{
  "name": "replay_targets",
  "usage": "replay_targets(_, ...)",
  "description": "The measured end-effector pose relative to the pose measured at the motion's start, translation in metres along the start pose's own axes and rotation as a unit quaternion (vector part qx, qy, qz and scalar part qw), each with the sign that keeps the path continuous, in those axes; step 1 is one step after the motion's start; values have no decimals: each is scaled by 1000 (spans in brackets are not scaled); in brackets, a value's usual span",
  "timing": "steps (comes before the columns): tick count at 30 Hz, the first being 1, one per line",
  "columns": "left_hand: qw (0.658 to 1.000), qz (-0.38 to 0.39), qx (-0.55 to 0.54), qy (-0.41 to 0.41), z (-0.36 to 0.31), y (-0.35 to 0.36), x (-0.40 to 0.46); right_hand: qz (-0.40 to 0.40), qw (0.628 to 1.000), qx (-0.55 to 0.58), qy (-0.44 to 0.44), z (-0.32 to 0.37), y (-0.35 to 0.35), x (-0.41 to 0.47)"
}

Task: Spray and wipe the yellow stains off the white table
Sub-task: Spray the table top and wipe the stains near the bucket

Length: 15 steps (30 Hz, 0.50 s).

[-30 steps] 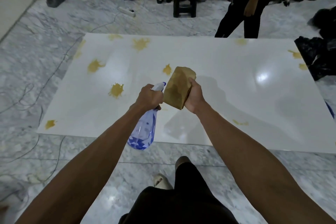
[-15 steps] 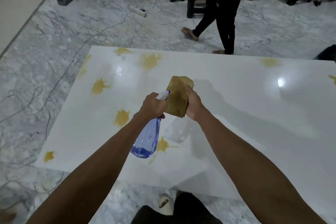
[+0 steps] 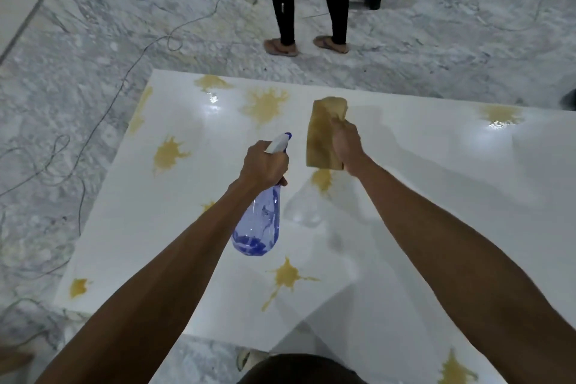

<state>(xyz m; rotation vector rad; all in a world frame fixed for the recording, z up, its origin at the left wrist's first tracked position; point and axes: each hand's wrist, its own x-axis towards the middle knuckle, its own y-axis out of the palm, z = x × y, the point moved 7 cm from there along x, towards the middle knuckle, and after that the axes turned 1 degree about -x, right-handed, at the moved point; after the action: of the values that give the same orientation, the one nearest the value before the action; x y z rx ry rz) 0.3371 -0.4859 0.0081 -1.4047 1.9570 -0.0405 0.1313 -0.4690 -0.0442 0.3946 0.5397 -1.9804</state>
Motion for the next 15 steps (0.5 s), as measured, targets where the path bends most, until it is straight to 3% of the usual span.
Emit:
replay_targets(1,1000,0,-1,9,-3,-3,4,-35,991,-116,-58,17,-4,8)
replay_targets(3,1000,1,4,20,-7,-8,9,-15,937,-327,-118,25,9,29)
replay_targets(6,1000,2,13,20,3,-16,10,93,841,-528,-71,-33,40,44)
replay_targets(8,1000,8,7,23,15,-22,7,92,829,-550,-34,-72,52,33)
replay_targets(15,998,35,46,33,77,-39,-41,67,823,-563,-42,-140,88,-42)
